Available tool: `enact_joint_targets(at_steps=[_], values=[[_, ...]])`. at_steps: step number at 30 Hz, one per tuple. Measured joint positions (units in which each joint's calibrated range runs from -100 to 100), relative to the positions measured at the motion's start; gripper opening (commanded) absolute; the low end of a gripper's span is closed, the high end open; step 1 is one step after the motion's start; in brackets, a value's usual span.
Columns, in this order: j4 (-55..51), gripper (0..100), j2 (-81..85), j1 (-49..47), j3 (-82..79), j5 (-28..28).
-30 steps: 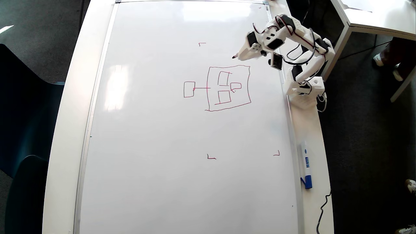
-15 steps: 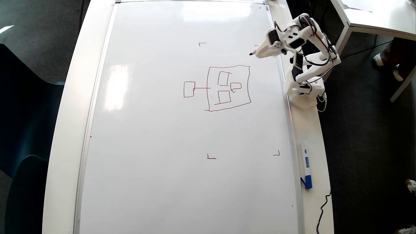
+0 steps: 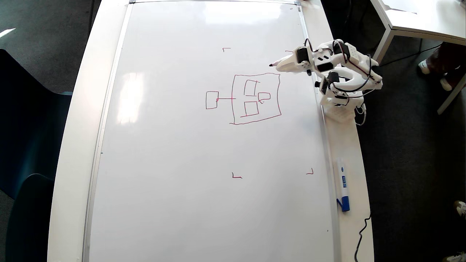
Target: Draw on a whiteboard a robot head using a pen attached to the gripper
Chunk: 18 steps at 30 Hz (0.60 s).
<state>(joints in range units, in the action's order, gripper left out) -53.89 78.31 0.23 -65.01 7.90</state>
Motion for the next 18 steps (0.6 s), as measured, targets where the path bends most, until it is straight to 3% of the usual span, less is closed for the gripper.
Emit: enact_joint_targets(at_steps=[8, 13, 18], values=[[11.1, 1, 19.3, 0.3, -22.4, 0.1], [18.7, 1, 20.2, 0.3, -29.1, 0.1], [33.6, 1, 19.8, -0.2, -34.0, 2.4]])
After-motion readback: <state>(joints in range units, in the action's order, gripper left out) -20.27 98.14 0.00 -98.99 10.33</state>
